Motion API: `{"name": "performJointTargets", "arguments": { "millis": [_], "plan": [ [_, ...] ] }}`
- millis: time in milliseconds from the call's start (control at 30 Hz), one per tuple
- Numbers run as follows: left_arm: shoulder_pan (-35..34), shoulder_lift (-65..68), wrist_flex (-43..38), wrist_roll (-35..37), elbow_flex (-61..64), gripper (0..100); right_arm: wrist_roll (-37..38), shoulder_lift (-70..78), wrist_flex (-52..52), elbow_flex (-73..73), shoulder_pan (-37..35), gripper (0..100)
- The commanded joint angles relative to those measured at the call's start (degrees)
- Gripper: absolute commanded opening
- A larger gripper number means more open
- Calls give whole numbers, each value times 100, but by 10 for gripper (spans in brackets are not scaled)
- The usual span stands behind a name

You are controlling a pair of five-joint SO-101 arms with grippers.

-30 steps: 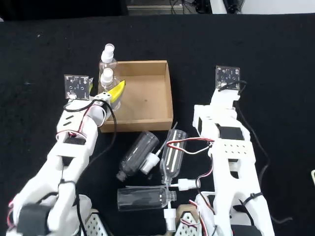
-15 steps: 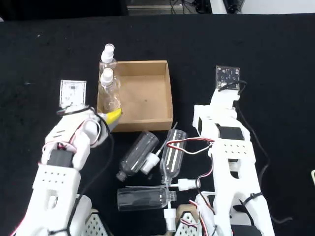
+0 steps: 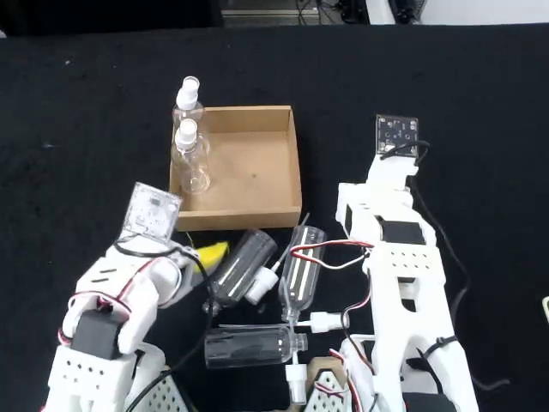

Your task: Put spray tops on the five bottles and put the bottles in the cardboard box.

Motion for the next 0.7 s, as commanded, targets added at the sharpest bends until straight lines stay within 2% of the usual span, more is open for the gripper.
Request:
{"name": "performJointTargets", "arguments": {
  "millis": [0, 100, 167, 400, 567, 667],
  "plan": [
    [-48, -123, 185, -123, -119, 320, 62, -145, 141, -233, 114, 163],
    [-541, -123, 237, -123, -127, 320, 70, -145, 1257, -954, 114, 163],
    [-822, -123, 325, -114, -119, 320, 387, -136, 2154, -1578, 114, 163],
    [-1701, -141, 26, 404, -31, 320, 2752, -92, 4615, -3345, -229, 166],
    [-2202, -141, -246, 826, 22, 320, 5284, -101, 5899, -3415, -1380, 168],
    [-2580, -149, -563, 1064, 136, 320, 6295, -127, 6259, -3354, -1987, 200]
  ]
}}
